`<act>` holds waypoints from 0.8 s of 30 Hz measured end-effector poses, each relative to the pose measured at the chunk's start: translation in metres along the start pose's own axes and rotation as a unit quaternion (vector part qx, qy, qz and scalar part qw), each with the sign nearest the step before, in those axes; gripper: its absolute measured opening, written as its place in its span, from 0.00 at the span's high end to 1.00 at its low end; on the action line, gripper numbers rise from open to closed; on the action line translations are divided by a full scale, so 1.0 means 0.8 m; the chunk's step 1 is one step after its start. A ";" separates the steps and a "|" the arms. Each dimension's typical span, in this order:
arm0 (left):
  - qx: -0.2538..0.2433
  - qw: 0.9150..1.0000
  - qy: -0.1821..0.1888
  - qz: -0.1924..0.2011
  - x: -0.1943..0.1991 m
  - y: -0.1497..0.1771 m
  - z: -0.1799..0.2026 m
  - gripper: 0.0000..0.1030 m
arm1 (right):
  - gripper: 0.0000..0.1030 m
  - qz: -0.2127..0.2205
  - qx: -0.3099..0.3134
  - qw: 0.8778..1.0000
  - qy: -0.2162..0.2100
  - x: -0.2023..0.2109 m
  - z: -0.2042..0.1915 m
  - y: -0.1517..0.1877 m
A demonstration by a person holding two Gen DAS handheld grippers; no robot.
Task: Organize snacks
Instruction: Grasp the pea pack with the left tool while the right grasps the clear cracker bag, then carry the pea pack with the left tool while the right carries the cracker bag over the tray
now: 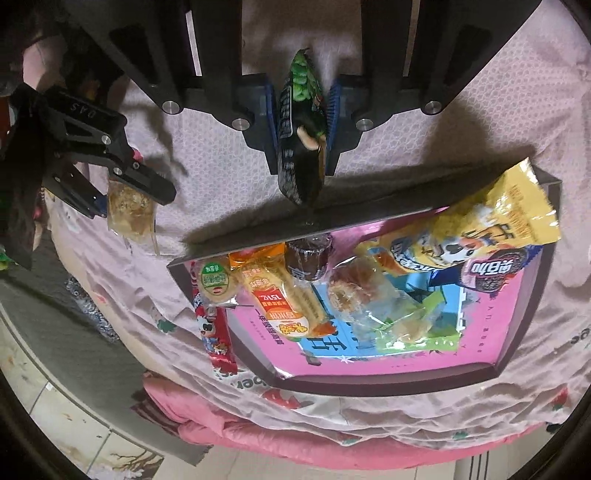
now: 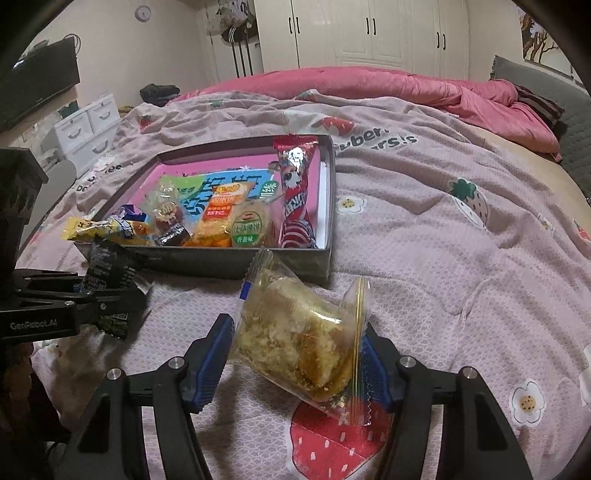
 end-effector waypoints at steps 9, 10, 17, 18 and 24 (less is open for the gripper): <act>-0.007 1.000 0.001 0.006 0.012 0.003 0.006 0.79 | 0.37 0.012 0.009 1.000 -0.005 0.009 -0.005 -0.002; -0.007 1.000 0.003 0.007 0.014 0.004 0.007 0.79 | 0.37 0.013 0.008 1.000 -0.006 0.010 -0.005 -0.002; -0.006 1.000 0.012 0.018 0.031 0.002 0.007 0.79 | 0.37 0.021 0.006 1.000 -0.004 0.018 -0.004 -0.003; -0.005 1.000 0.014 0.019 0.033 0.002 0.007 0.80 | 0.37 0.022 0.006 1.000 -0.004 0.020 -0.005 -0.003; 0.000 0.999 0.016 0.030 0.048 -0.002 0.004 0.80 | 0.37 0.027 0.009 1.000 -0.007 0.026 -0.009 -0.005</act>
Point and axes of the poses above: each gripper's, at about its wrist camera, not at the fingertips, and x roughly against the way its jaws point, z to its right, y to its underside, the point moved 7 cm from there along -x, roughly the way its jaws point, and after that the axes turned 3 degrees about -z, right-handed, at the moved point
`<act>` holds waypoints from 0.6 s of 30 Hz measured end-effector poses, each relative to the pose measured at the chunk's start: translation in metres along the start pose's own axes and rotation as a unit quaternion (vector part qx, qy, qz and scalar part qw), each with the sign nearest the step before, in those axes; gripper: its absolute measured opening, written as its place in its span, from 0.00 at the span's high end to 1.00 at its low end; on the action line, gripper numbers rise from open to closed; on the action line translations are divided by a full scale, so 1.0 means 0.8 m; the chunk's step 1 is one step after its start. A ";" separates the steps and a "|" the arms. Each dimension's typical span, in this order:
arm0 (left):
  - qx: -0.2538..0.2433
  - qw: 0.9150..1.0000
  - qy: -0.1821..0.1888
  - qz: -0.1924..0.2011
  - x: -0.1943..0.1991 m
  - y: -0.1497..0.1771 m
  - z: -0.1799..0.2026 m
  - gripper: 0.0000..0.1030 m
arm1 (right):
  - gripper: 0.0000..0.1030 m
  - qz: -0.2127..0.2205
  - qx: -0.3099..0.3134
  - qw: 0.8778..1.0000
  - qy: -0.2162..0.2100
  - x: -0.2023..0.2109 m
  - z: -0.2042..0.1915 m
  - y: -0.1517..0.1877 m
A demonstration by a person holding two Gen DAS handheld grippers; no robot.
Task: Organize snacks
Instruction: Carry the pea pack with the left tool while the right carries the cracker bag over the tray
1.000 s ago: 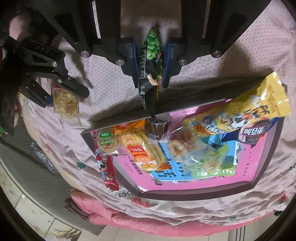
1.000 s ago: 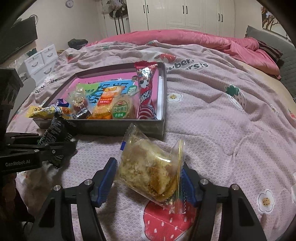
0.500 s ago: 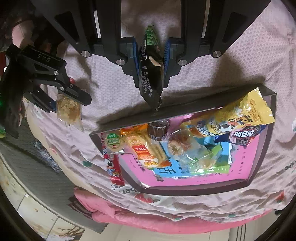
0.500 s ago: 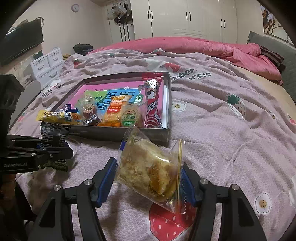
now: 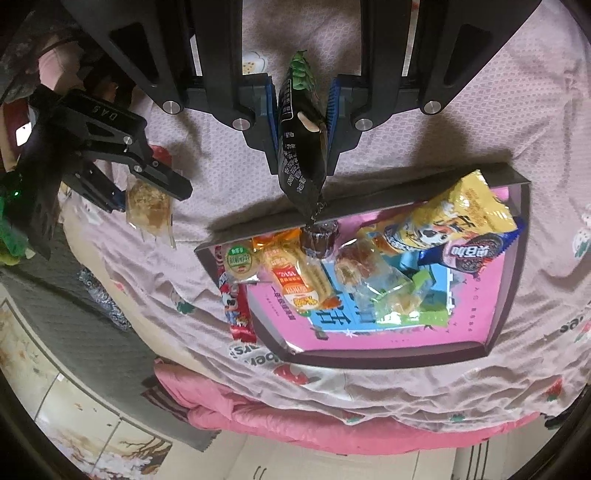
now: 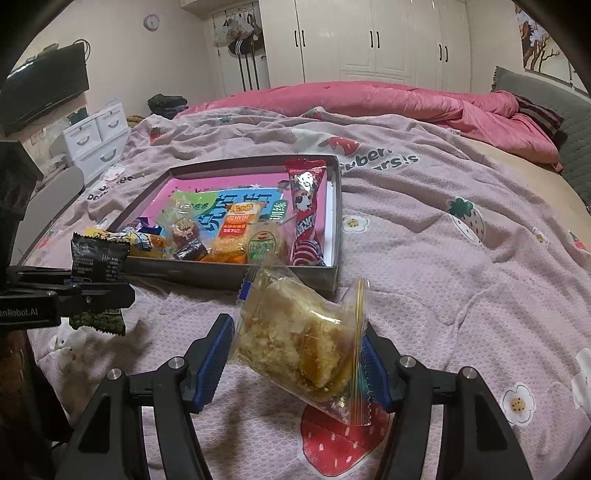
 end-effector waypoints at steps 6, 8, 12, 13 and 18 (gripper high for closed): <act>0.006 1.000 -0.002 0.018 0.019 -0.008 -0.005 0.80 | 0.37 0.005 0.006 1.000 -0.004 0.008 -0.010 -0.005; 0.008 1.000 -0.002 0.024 0.026 -0.012 -0.007 0.80 | 0.37 0.010 0.007 1.000 -0.004 0.012 -0.012 -0.008; 0.010 0.999 -0.008 0.037 0.039 -0.019 -0.013 0.80 | 0.37 0.018 0.009 1.000 -0.007 0.020 -0.019 -0.013; 0.012 0.999 -0.009 0.040 0.041 -0.020 -0.014 0.80 | 0.37 0.020 0.010 1.000 -0.005 0.021 -0.021 -0.015; 0.018 0.999 -0.013 0.048 0.049 -0.024 -0.020 0.80 | 0.37 0.026 0.016 0.999 -0.008 0.027 -0.030 -0.022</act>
Point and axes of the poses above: each gripper's, at about its wrist camera, not at the fingertips, and x roughly against the way its jaws point, z to its right, y to its underside, the point moved 7 cm from there along -x, roughly the way its jaws point, and after that the axes turned 3 degrees about -z, right-handed, at the moved point
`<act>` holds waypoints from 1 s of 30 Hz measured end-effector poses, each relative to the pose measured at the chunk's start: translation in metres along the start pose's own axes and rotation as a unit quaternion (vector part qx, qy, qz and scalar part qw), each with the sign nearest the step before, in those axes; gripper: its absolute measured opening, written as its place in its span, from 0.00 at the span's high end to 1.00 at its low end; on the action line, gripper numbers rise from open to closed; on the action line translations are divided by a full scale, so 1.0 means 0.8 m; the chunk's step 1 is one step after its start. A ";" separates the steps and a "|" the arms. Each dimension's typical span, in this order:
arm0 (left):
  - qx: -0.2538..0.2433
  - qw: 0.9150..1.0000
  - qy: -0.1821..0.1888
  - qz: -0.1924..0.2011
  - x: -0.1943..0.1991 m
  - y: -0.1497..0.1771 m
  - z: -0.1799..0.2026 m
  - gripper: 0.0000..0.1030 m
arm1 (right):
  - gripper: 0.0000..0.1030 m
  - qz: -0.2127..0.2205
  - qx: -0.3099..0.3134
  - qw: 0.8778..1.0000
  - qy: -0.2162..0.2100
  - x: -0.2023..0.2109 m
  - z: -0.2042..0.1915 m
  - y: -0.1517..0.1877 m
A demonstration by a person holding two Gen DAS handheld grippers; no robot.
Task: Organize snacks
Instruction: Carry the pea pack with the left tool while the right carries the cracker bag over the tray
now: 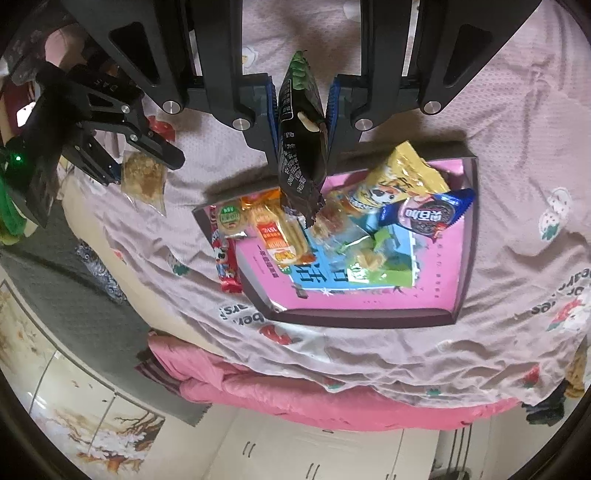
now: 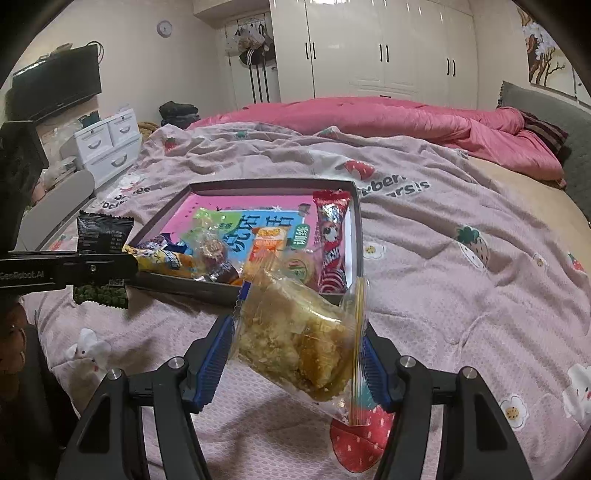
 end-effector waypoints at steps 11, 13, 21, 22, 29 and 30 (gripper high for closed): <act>0.003 1.000 -0.002 0.011 0.011 -0.006 -0.004 0.80 | 0.37 0.015 0.010 1.000 -0.002 0.010 -0.018 -0.021; 0.004 1.000 -0.002 0.014 0.014 -0.007 -0.005 0.80 | 0.37 0.019 0.011 1.000 -0.003 0.012 -0.021 -0.025; 0.009 1.000 -0.001 0.020 0.022 -0.011 -0.012 0.80 | 0.37 0.029 0.011 0.999 -0.007 0.016 -0.032 -0.041; 0.010 1.000 0.000 0.021 0.023 -0.011 -0.012 0.80 | 0.37 0.030 0.011 0.999 -0.008 0.016 -0.034 -0.043; 0.014 1.000 0.001 0.026 0.030 -0.016 -0.018 0.80 | 0.37 0.042 0.013 0.999 -0.013 0.021 -0.044 -0.060; 0.015 1.000 0.001 0.026 0.030 -0.016 -0.020 0.80 | 0.37 0.044 0.013 0.999 -0.013 0.022 -0.045 -0.063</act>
Point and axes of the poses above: each gripper's, at about its wrist camera, not at the fingertips, and x roughly against the way its jaws point, z to its right, y to its underside, the point moved 7 cm from there along -x, roughly the way its jaws point, and after that the axes turned 3 degrees about -z, right-handed, at the moved point
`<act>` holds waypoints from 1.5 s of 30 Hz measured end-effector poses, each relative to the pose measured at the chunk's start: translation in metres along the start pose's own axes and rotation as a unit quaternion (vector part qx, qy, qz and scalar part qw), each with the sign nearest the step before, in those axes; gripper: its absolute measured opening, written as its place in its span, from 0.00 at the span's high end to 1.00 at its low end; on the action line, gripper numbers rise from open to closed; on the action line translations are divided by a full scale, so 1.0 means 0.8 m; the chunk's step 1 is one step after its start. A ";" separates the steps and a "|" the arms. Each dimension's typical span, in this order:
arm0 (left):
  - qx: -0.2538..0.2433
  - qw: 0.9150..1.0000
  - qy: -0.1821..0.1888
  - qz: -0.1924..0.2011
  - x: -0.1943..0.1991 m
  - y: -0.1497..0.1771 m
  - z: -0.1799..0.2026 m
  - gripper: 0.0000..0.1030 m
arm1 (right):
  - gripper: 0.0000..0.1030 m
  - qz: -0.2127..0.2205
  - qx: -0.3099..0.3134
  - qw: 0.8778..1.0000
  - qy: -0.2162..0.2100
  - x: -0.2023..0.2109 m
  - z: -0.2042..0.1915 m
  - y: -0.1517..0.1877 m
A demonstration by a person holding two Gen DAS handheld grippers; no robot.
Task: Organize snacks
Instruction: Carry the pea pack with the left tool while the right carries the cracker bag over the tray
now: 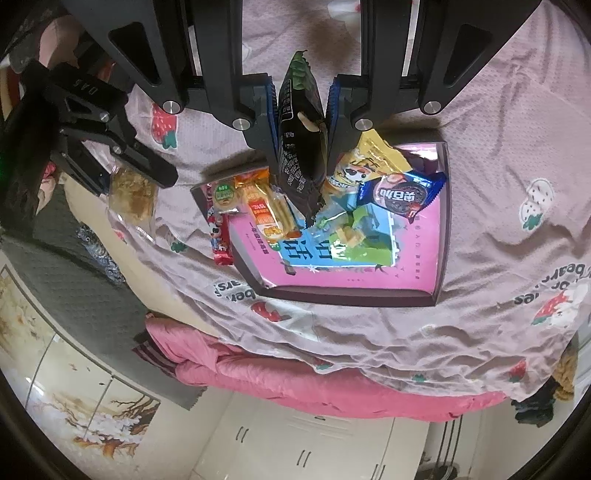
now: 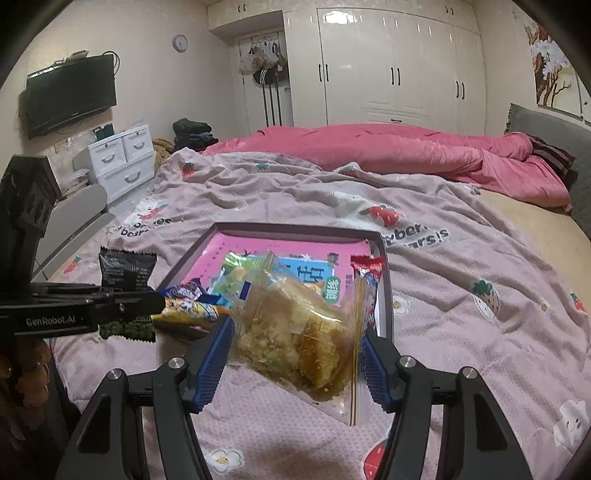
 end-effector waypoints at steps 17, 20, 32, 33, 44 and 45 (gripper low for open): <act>0.029 0.998 -0.028 0.040 0.022 -0.041 -0.053 0.80 | 0.37 0.016 -0.003 1.000 -0.008 -0.013 -0.005 -0.031; 0.040 0.998 -0.033 0.042 0.018 -0.048 -0.066 0.80 | 0.37 0.017 -0.006 1.000 -0.009 -0.019 -0.004 -0.034; 0.062 0.997 -0.047 0.020 -0.024 -0.058 -0.103 0.80 | 0.37 0.006 -0.009 1.000 -0.017 -0.046 -0.006 -0.037; 0.061 0.997 -0.048 0.017 -0.028 -0.056 -0.103 0.80 | 0.37 0.005 -0.009 1.000 -0.017 -0.048 -0.006 -0.036; 0.055 0.997 -0.045 -0.012 -0.058 -0.039 -0.100 0.79 | 0.37 -0.017 -0.012 1.000 -0.011 -0.074 -0.002 -0.026; 0.055 0.997 -0.046 -0.014 -0.059 -0.038 -0.099 0.79 | 0.37 -0.018 -0.013 1.000 -0.010 -0.077 -0.001 -0.026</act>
Point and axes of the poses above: each gripper's, at about its wrist camera, not at the fingertips, and x roughly against the way its jaws point, z to its right, y to its underside, the point moved 7 cm from there along -x, roughly the way its jaws point, and after that the axes turned 3 degrees about -z, right-handed, at the moved point
